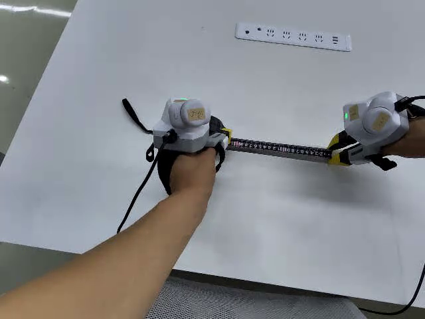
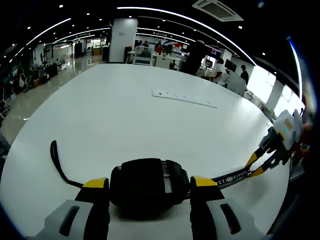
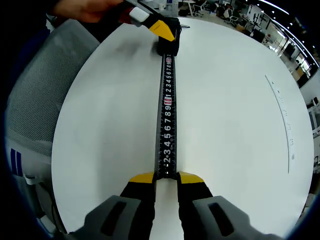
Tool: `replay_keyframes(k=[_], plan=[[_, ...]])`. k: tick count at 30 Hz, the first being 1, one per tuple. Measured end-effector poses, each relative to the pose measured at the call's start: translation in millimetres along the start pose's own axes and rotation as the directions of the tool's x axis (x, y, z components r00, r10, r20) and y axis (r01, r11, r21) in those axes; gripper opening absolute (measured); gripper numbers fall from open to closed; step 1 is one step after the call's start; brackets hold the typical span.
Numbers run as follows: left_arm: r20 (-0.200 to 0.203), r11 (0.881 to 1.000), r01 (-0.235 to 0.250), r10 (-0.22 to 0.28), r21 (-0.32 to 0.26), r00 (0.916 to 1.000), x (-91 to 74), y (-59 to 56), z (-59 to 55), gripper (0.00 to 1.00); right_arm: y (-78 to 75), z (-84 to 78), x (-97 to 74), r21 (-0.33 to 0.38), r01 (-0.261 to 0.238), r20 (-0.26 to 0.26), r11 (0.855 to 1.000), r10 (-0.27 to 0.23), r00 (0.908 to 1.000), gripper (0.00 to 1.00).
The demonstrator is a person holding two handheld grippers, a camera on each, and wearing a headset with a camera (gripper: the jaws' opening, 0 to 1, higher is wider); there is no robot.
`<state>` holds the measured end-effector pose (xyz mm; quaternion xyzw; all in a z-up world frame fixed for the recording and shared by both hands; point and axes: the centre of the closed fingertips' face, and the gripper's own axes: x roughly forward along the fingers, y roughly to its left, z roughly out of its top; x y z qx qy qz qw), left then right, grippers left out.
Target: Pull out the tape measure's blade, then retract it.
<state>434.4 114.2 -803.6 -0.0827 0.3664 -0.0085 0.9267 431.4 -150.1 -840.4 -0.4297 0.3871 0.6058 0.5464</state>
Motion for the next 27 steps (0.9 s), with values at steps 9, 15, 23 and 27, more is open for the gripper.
replay_keyframes(k=[9, 15, 23, 27], plan=[[0.008, 1.000, -0.001, 0.001, -0.001, 1.0000, -0.2, -0.3, 0.6, 0.62, 1.1, 0.5, -0.9, -0.003, 0.006, -0.007, 1.000, -0.006, 1.0000, 0.12], [0.016, 1.000, 0.001, -0.001, 0.012, 0.9999, 0.9, -0.1, 0.5, 0.61, 1.9, 0.3, -0.8, -0.014, 0.009, -0.008, 1.000, -0.009, 0.9999, 0.12], [0.028, 1.000, 0.004, -0.005, 0.031, 0.9996, 2.1, 0.9, 0.3, 0.59, 2.2, 0.4, -1.6, -0.012, 0.013, -0.008, 1.000, -0.013, 0.9999, 0.11], [0.034, 0.999, 0.007, -0.009, 0.034, 0.9994, 0.2, 1.0, 0.3, 0.59, 1.6, 0.6, -1.5, -0.013, 0.018, -0.008, 1.000, -0.018, 0.9998, 0.11]])
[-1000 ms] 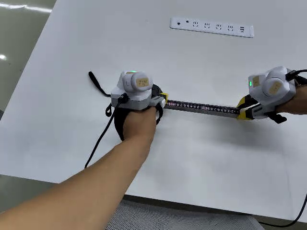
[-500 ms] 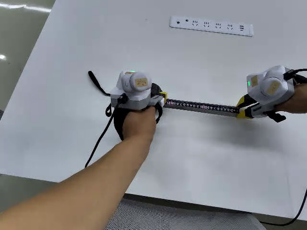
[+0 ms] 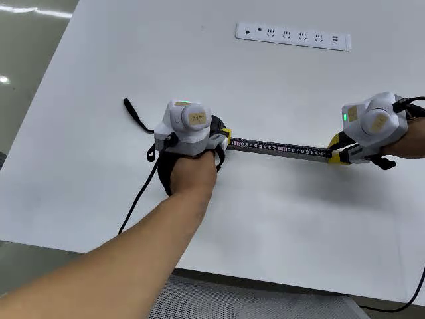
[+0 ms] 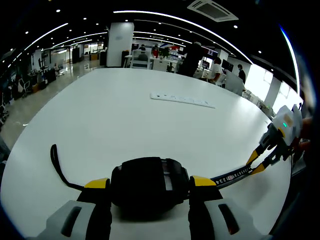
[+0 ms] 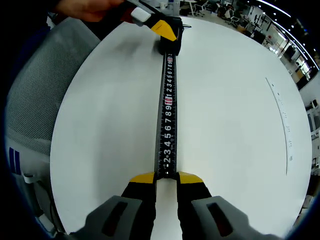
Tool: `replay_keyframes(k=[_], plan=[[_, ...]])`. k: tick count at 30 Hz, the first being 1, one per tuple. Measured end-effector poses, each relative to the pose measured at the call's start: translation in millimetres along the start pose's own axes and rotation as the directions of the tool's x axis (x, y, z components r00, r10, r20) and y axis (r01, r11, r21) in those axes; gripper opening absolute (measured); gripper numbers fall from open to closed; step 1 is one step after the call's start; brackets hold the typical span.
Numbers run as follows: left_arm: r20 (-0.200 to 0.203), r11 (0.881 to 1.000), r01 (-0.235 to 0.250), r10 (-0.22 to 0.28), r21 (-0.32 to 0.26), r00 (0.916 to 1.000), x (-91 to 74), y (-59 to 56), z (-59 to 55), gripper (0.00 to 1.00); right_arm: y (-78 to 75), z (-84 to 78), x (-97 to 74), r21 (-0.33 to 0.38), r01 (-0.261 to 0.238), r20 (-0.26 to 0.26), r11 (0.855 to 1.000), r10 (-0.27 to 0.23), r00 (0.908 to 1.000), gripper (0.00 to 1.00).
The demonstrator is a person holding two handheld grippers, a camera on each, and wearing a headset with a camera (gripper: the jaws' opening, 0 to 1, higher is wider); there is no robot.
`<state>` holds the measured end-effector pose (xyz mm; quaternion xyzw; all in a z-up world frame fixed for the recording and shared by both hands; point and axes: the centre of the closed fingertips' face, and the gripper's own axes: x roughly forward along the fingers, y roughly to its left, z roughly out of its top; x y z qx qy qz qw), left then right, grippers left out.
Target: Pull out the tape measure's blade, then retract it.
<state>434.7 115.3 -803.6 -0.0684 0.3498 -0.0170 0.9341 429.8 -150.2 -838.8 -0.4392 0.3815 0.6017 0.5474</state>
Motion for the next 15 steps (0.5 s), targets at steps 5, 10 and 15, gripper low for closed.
replay_keyframes(k=[5, 10, 15], plan=[[0.004, 1.000, 0.005, -0.005, -0.004, 1.0000, -0.2, 0.2, 0.9, 0.58, -0.3, 2.3, 0.3, 0.005, 0.014, 0.010, 1.000, -0.014, 0.9999, 0.11], [0.008, 1.000, 0.009, -0.009, -0.005, 0.9999, -1.0, 0.0, 1.2, 0.58, 0.2, 5.4, 1.1, 0.006, 0.023, 0.018, 1.000, -0.023, 0.9996, 0.11], [0.017, 1.000, 0.014, -0.014, -0.003, 0.9998, -1.6, 0.1, 1.7, 0.58, 0.6, 10.3, 2.3, 0.014, 0.026, 0.034, 1.000, -0.026, 0.9991, 0.11]])
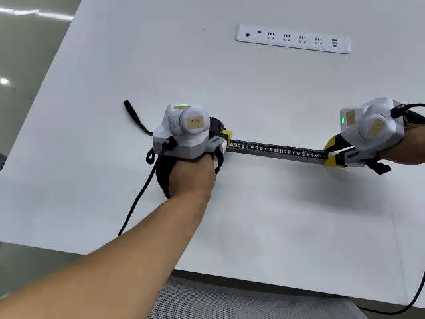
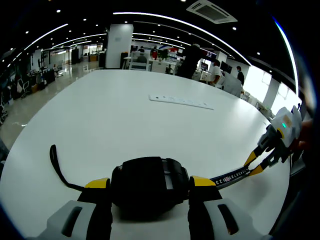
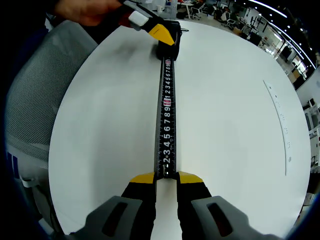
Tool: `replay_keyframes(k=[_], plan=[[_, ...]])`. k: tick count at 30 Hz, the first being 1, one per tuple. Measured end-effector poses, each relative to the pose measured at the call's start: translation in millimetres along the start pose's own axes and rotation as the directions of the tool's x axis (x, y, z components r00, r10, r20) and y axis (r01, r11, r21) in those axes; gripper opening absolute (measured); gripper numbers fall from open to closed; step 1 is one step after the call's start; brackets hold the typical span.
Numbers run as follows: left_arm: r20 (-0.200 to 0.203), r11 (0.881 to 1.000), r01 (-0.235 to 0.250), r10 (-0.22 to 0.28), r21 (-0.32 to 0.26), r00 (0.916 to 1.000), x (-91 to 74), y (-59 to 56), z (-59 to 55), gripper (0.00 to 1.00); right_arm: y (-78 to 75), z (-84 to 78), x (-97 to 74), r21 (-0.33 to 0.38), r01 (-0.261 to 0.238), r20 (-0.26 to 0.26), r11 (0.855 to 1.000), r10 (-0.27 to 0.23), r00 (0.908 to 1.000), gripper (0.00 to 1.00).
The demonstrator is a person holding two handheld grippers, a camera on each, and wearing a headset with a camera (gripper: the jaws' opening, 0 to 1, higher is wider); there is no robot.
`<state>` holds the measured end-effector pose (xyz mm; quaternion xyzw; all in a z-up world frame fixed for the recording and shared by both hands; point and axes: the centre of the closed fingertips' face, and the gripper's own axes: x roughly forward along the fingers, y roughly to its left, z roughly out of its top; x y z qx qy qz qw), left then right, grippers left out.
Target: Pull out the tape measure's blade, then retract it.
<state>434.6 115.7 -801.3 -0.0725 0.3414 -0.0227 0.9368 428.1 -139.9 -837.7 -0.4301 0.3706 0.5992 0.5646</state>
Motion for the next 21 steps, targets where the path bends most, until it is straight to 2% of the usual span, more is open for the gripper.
replay_keyframes(k=[9, 21], plan=[[0.002, 1.000, 0.004, -0.004, -0.001, 1.0000, 0.1, -0.1, -0.4, 0.58, -1.7, 6.2, 2.6, 0.003, 0.009, 0.018, 1.000, -0.009, 0.9998, 0.11], [0.001, 1.000, 0.008, -0.008, -0.003, 1.0000, -0.1, -1.0, -0.4, 0.57, -1.0, 22.7, 6.8, 0.008, 0.012, 0.049, 1.000, -0.013, 0.9987, 0.11]])
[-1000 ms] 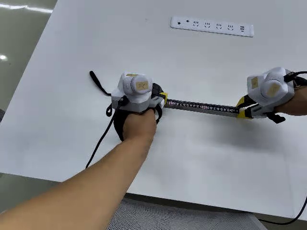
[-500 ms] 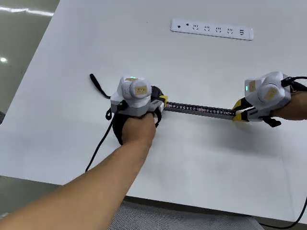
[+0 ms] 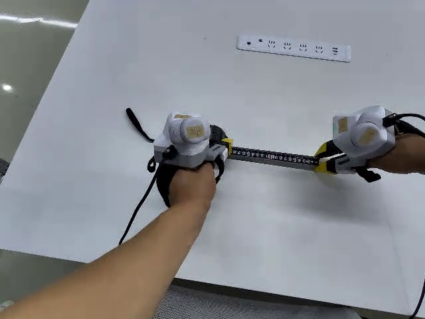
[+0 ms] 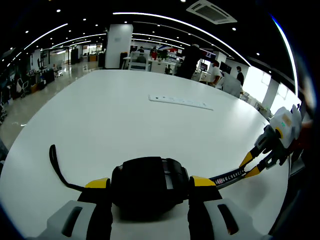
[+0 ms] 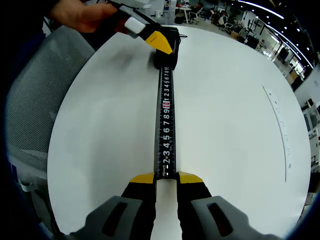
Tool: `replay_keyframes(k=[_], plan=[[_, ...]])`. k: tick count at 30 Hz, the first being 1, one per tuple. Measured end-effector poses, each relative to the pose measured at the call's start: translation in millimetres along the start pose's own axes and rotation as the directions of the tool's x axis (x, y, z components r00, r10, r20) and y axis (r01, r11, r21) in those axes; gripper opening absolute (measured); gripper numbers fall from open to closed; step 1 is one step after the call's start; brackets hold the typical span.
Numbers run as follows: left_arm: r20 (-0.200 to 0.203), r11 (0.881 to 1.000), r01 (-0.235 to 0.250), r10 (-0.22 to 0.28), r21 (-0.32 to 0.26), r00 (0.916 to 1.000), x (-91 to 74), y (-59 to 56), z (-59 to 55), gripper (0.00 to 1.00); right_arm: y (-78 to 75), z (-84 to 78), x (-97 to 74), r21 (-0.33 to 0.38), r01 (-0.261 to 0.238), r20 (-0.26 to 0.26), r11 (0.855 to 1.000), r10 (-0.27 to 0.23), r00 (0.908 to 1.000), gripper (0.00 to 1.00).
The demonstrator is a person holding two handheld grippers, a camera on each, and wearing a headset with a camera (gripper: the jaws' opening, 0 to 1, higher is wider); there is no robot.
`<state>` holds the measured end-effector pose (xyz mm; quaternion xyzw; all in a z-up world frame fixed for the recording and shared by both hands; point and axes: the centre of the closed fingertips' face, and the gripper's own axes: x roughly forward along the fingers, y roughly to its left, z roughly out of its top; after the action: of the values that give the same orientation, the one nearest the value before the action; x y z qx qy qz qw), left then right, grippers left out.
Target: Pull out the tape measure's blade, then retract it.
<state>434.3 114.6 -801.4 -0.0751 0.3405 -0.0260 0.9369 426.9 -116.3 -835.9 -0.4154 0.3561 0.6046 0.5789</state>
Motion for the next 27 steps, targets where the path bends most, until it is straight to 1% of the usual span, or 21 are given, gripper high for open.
replay_keyframes(k=[12, 27], plan=[[0.003, 1.000, 0.005, -0.005, -0.006, 1.0000, 2.6, 1.1, 0.2, 0.58, -2.0, 9.5, 3.9, -0.004, 0.005, 0.013, 1.000, -0.005, 0.9999, 0.11], [0.003, 1.000, 0.013, -0.013, -0.011, 0.9999, 2.3, 1.8, 0.3, 0.58, -3.7, 28.0, 12.9, -0.012, 0.006, 0.036, 1.000, -0.006, 0.9993, 0.11]])
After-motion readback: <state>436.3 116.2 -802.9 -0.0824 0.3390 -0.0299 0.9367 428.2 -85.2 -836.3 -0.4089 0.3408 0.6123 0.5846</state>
